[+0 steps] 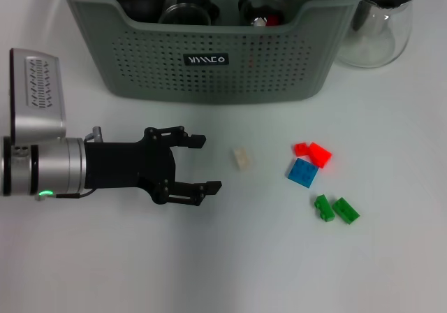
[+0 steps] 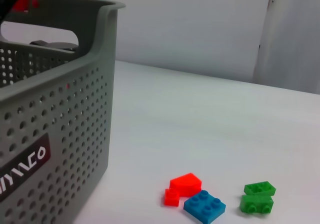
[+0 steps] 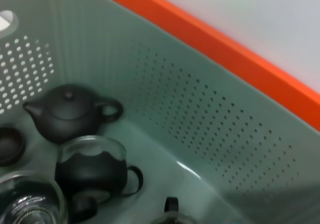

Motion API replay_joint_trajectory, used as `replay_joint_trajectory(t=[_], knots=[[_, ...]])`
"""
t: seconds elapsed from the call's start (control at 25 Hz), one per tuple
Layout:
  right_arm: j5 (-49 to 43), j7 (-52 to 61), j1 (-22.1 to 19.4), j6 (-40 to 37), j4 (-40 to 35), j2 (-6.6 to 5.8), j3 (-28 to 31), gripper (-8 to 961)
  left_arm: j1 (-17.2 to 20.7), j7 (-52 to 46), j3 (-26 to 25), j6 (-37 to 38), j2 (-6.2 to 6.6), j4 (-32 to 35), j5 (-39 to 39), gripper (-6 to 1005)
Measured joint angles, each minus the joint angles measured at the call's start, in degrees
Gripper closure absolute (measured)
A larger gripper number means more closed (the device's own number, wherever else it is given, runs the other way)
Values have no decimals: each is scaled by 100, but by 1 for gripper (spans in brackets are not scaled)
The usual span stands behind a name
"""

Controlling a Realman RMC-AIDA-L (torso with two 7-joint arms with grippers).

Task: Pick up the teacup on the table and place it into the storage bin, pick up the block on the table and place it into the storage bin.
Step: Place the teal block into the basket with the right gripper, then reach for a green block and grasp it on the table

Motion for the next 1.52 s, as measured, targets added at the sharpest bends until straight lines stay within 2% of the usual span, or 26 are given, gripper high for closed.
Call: replay_joint_trajectory(t=[0.12,0.36,0.56,0.84,1.0,1.24,1.52], knots=[[-1,1,7,92,18,7,-18,491,1,0,1,-2,-3,-3,0,137],[64,-25,-40,102,-254,41,3,255,8,0,1,33,-7,11,0,137],[568,-209,-354,-450,-1355,92,35,44,25,0,0,38,-8,14,1,137],[2177,-475,-1364,-1837,-3729,102,37,46,41,0,0,48,-8,14,1,137],[2861,-664,-1931,-2686,-4569,110,33,46,42,-40,0,49,-8,14,21,137],[4268,-1203,-2720,-3712,-4921,43,147,45,43,-78,-15,95,-2,14,43,137],[4370,-2191,-3197,-4783,-4586,51,306,49,48,-79,-66,104,8,18,53,137]])
